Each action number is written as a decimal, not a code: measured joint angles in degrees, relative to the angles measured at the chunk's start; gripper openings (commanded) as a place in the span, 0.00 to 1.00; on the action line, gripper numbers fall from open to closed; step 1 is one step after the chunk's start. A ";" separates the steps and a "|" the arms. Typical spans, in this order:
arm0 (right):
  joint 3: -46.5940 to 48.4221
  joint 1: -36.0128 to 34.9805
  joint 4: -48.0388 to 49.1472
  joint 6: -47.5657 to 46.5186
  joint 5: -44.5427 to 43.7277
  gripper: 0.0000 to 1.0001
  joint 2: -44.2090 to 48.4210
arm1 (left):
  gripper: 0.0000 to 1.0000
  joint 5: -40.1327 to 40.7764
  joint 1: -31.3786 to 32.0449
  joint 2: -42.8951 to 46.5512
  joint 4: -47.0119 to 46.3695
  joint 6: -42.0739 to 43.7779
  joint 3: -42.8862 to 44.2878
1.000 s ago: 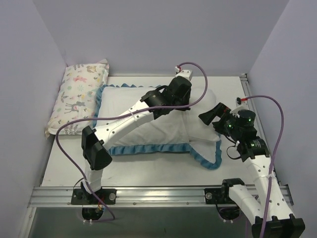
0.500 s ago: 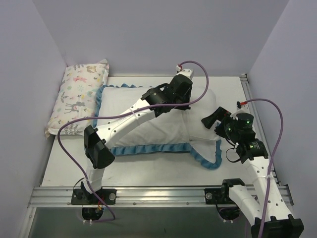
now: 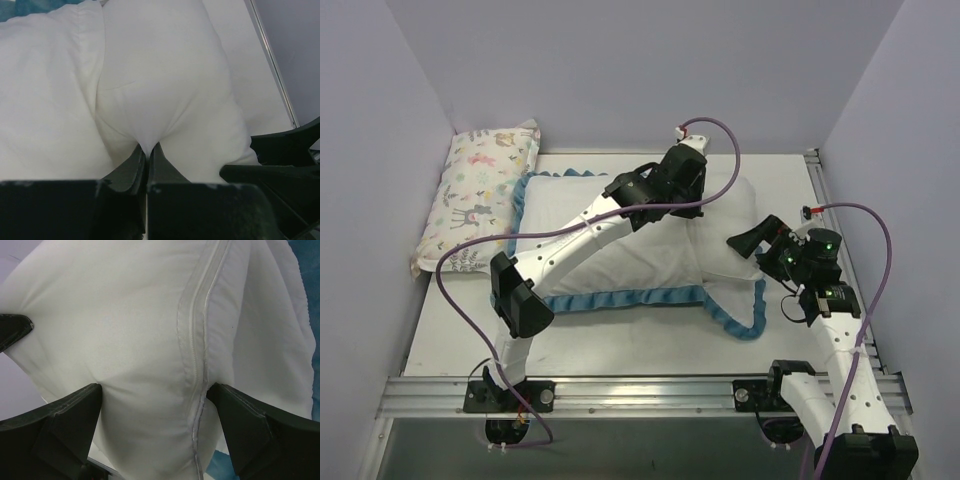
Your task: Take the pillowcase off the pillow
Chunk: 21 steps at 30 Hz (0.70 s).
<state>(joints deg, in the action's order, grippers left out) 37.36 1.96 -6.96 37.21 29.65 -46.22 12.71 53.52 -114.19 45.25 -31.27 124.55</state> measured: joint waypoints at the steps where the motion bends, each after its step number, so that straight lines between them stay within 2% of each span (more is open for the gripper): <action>1: -0.13 0.07 0.20 0.22 0.42 1.00 -0.15 | 0.00 -0.07 0.00 -0.33 0.33 0.00 0.48; 21: 1.36 1.40 -4.07 -3.91 -3.28 1.00 0.33 | 0.00 -2.49 -0.13 -1.55 2.99 0.04 3.74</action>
<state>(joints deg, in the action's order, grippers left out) 38.72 3.36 -11.03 33.30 26.37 -45.89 10.22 53.39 -115.74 48.25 -31.22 128.29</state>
